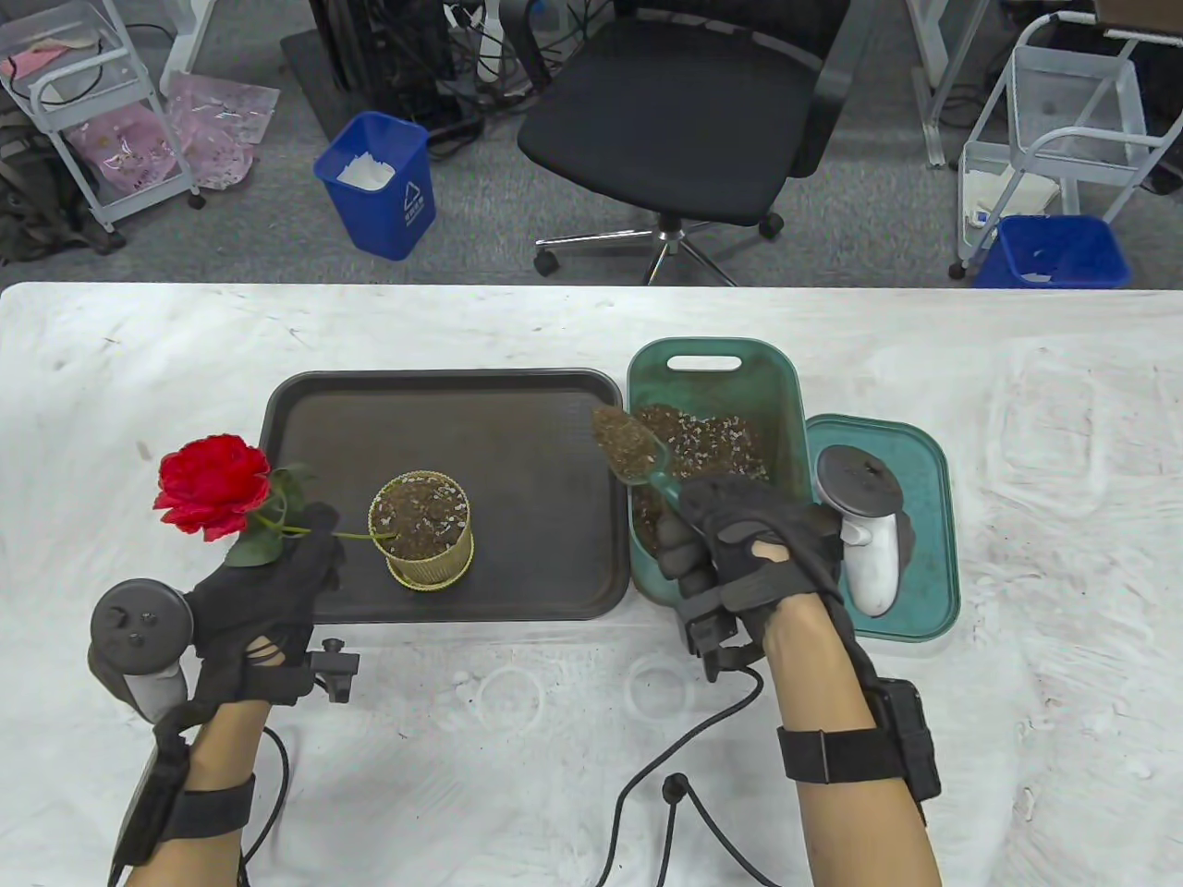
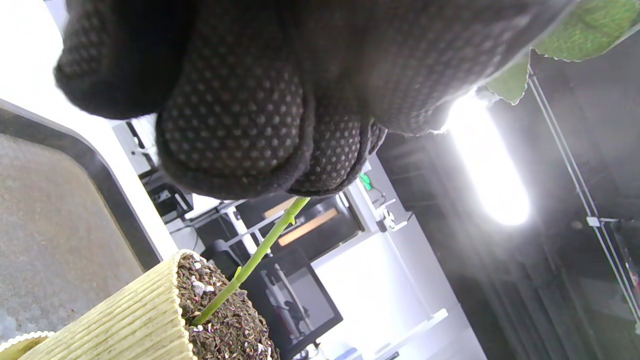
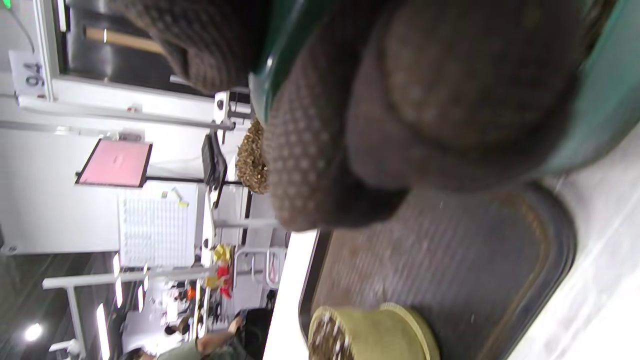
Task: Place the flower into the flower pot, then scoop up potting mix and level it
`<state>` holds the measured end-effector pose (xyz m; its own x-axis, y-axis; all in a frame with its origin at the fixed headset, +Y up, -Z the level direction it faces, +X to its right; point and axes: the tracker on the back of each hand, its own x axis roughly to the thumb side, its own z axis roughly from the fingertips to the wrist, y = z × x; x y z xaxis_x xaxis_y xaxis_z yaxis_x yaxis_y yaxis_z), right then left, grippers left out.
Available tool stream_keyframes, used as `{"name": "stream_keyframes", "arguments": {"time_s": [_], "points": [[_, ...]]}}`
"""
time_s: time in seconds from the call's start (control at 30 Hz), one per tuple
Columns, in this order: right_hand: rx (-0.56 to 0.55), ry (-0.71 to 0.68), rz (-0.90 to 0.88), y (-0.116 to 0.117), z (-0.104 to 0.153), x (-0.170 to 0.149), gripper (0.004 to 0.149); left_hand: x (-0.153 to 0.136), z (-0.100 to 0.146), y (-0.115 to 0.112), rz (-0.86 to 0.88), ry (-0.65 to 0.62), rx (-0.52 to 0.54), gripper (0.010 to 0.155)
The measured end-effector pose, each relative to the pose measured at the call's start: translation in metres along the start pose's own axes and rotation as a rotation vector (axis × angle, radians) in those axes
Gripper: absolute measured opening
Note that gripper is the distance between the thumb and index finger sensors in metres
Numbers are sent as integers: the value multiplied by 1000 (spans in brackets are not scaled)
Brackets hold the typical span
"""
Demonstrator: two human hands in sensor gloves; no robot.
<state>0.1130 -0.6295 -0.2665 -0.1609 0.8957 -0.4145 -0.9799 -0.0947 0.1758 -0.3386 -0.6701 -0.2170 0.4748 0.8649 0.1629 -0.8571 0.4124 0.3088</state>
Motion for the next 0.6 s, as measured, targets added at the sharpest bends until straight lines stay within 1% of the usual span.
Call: {"name": "stream_keyframes", "arguments": {"time_s": [0.03, 0.13, 0.2, 0.3, 0.33, 0.4, 0.5, 0.57, 0.6], "points": [[23, -4, 2, 9, -2, 1, 54, 0, 0, 0, 0, -1, 0, 43], [122, -3, -11, 50, -11, 2, 54, 0, 0, 0, -3, -3, -1, 43], [155, 6, -13, 73, -17, 0, 54, 0, 0, 0, -2, -4, -1, 43], [181, 21, 12, 101, -25, -4, 54, 0, 0, 0, 0, -5, -4, 43], [186, 25, 27, 107, -27, -5, 54, 0, 0, 0, 0, -4, -4, 43], [171, 32, 90, 120, -32, -8, 54, 0, 0, 0, 2, -3, -5, 44], [118, 18, 179, 130, -34, -8, 53, 0, 0, 0, 1, -3, -5, 44], [56, 16, 268, 134, -33, -6, 52, 0, 0, 0, 1, -4, -6, 43], [6, -2, 324, 136, -31, -4, 51, 0, 0, 0, 1, -5, -6, 43]]}}
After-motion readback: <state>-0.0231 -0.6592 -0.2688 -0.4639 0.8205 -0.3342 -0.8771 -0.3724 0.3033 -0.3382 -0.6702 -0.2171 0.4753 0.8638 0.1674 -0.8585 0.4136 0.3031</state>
